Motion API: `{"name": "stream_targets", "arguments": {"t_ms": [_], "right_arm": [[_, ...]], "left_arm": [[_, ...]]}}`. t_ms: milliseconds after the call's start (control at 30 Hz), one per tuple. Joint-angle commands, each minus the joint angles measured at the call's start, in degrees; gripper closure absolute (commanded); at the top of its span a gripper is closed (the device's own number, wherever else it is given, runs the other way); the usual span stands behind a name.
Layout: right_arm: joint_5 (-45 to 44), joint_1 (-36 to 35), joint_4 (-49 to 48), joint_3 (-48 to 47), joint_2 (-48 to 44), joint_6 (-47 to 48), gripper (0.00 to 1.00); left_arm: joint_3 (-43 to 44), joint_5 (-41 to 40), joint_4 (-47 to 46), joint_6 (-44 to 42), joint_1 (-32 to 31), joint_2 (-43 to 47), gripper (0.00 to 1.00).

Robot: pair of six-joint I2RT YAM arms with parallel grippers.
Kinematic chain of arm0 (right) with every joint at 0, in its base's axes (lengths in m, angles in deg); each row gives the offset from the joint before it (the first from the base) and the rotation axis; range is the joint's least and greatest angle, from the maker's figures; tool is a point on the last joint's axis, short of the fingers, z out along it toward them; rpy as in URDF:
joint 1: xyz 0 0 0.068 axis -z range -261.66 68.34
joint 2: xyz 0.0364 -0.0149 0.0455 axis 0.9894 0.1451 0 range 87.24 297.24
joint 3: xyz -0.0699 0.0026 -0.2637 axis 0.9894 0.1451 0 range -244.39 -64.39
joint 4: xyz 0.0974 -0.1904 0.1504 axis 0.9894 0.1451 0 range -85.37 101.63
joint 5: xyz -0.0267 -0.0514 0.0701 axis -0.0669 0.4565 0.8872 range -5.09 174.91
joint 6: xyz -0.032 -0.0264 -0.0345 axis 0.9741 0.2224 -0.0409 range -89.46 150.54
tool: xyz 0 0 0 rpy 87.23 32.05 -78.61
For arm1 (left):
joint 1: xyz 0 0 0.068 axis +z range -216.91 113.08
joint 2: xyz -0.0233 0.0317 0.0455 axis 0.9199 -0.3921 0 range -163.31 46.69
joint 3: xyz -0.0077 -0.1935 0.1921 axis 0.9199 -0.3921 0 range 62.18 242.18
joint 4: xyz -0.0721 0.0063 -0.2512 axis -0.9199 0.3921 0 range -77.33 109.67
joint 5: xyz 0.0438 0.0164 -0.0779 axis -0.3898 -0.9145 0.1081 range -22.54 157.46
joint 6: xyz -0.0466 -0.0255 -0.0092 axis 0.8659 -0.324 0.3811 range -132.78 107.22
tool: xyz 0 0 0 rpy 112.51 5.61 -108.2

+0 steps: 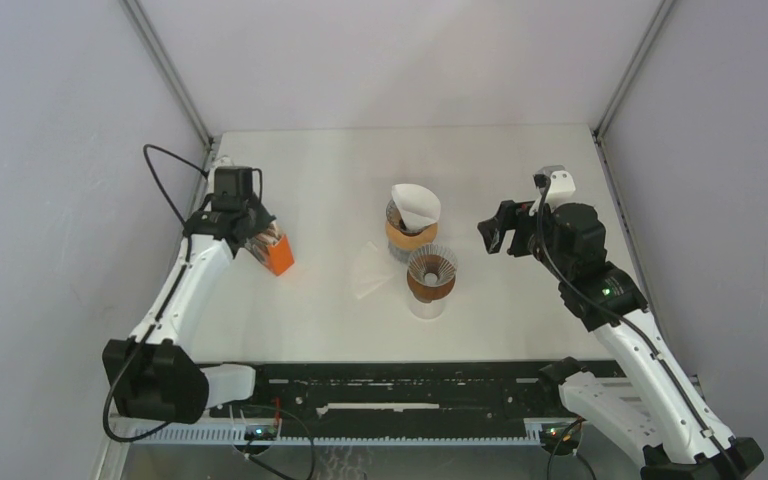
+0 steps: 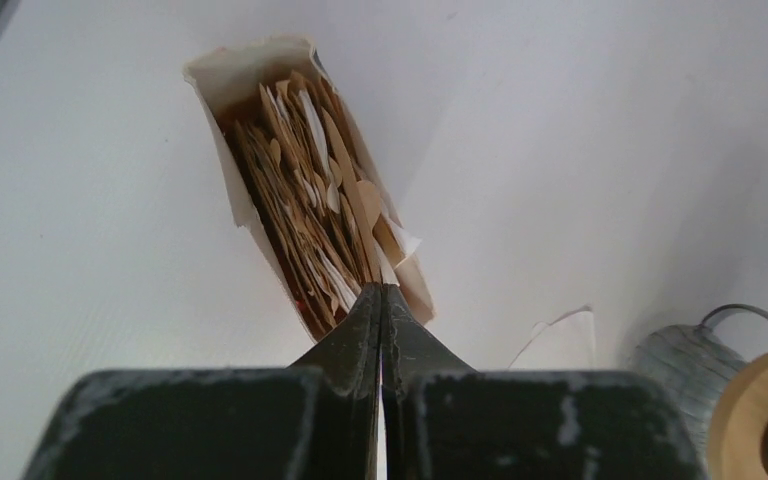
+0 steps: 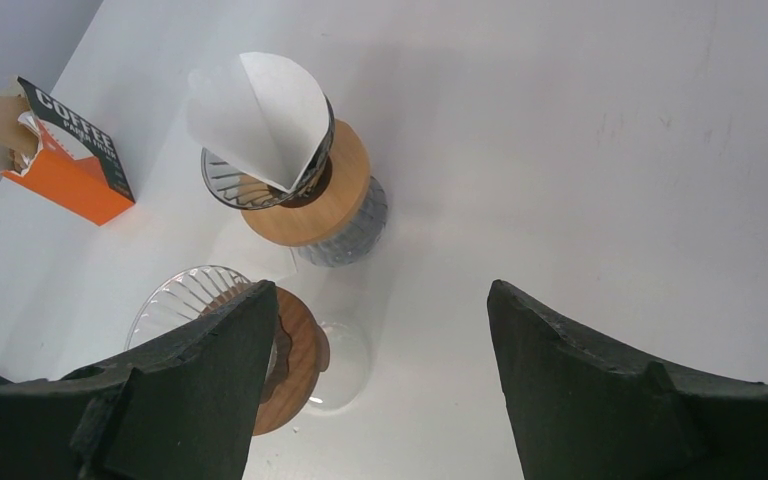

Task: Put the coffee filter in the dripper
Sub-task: Pick up the coffee filter from the coffee filter holder.

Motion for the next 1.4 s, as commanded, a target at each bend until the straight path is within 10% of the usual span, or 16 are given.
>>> {"name": "stream_targets", "arguments": {"t_ms": [0,600,967,1367], "right_arm": [[0.4,0.3,-2.8,0.0,-0.6,-1.0,0.15],[11.0,0.9,-4.3,-0.1,-1.4,0.5,0.14],[20.6,-0.6,-6.7,-3.5,-2.2,2.7,0.08],[24.6,-6.8,-9.7,-8.6,0.7,5.8,0.06]], "left_arm": [[4.5,-0.6,1.2,-2.0,0.5,3.6,1.0],[8.5,6.0,2.1,-11.1,0.5,15.6,1.0],[4.1,31.9,-9.7,-22.3,-0.1,25.3,1.0],[3.7,38.9,-17.3,-29.3,-13.8,24.1,1.0]]}}
